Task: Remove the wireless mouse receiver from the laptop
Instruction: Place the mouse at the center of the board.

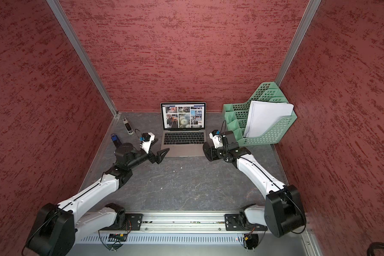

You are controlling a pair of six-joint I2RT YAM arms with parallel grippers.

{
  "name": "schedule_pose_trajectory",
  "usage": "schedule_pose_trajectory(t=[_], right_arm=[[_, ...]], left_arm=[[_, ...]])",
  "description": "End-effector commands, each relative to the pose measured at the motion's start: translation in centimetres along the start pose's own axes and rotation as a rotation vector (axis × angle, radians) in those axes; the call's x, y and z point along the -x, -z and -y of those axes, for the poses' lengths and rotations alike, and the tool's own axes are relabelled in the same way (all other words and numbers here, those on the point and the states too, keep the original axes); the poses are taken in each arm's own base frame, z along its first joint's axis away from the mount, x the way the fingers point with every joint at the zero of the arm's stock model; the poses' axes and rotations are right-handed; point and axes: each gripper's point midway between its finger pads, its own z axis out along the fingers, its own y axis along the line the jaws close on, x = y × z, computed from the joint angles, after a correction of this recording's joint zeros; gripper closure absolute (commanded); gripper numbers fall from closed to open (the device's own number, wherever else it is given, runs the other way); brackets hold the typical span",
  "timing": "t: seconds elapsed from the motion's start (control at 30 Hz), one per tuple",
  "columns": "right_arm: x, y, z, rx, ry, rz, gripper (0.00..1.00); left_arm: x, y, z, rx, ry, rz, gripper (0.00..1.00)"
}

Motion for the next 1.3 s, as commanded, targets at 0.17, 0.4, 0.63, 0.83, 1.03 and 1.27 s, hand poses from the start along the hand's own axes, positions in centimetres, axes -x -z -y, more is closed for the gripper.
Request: schedule_pose_trajectory(t=[0.17,0.4,0.63,0.83,1.03,1.27], right_arm=[[3.0,-1.5,2.9,-0.034,-0.207,0.156,0.97],[3.5,-4.9,7.2,-0.079,-0.306,0.196,0.97],[3.9,-6.7,9.8,-0.076,-0.323,0.181,0.97],[4.1,-8.2,10.0,-0.044,-0.323,0.167,0.96],[3.8,-8.6,11.1,-0.081,-0.321,0.155,0.96],[3.2,-9.0,12.1,-0.113,-0.317,0.127,0.86]], left_arm=[[-1.4,1.2,-1.1,0.085,0.006,-0.036,0.0],[-1.8,1.1,-1.2,0.082,0.017,-0.037,0.0],[-2.2,0.8,-1.0,0.061,0.019,-0.044,0.0],[-2.8,0.3,-1.4,0.066,0.027,-0.062,0.0],[-3.5,-0.1,-1.6,0.062,0.034,-0.078,0.0],[-4.1,-0.3,-1.7,0.054,0.045,-0.089,0.0]])
